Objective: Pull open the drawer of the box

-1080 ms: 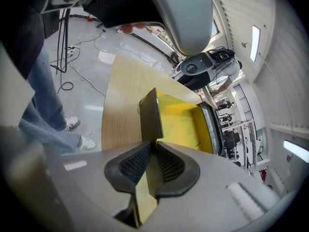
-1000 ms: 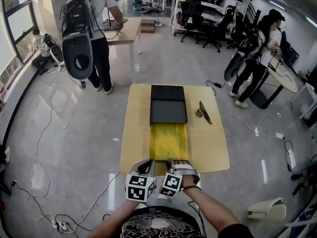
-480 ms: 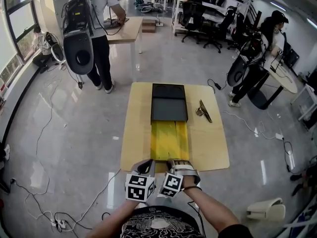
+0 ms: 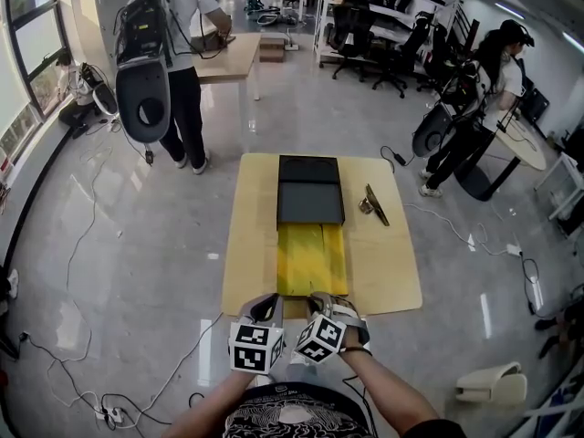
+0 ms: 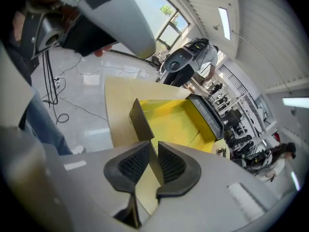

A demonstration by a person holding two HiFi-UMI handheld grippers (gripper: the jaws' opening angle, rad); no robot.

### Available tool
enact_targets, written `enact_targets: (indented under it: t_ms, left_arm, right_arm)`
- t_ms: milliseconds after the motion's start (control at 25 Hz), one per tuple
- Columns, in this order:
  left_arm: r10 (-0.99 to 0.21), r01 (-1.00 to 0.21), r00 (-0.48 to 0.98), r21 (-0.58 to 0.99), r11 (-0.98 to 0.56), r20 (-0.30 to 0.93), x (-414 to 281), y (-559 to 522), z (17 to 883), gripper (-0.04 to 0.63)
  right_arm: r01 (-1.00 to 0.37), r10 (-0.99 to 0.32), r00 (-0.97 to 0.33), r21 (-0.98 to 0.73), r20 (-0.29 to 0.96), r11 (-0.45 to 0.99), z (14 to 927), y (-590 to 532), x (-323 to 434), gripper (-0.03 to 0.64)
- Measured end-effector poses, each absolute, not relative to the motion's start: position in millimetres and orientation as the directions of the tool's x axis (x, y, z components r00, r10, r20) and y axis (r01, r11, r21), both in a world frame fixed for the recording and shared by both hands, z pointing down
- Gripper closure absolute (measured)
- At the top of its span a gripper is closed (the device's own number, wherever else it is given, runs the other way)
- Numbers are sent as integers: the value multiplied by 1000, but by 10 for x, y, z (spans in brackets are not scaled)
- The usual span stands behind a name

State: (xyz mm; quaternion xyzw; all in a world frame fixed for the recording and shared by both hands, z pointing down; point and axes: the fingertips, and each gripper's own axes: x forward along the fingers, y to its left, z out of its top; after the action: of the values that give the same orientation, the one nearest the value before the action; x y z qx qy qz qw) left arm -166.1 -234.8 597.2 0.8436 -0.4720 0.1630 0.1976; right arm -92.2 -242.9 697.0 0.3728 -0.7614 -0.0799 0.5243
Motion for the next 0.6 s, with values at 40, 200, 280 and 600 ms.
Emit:
enact_targets:
  t_ms: [40,200,280,600]
  left_arm:
    - [-731,-861,500,179,-476,464,-1581,-2405,5922,581]
    - [-725,-860,502,183,-476,472,-731,-2900,5547,581]
    - [-722,-857,507,185,-481,472,-449,-3092,5417,581]
    - [-717,-841,532,185,-508,450,-321,-3271,5571,581]
  right_arm:
    - [-512,-653,-182,496,735,701,6896,-2472,-861,558]
    - [-616,-667,-218,430,713,661,6375,-2943,-67,560]
    - [-673,-677,-239,383,696,632,6161,-3126,180,560]
    - [-861,-730,-310,146,609,487,5993,-3263,253,574]
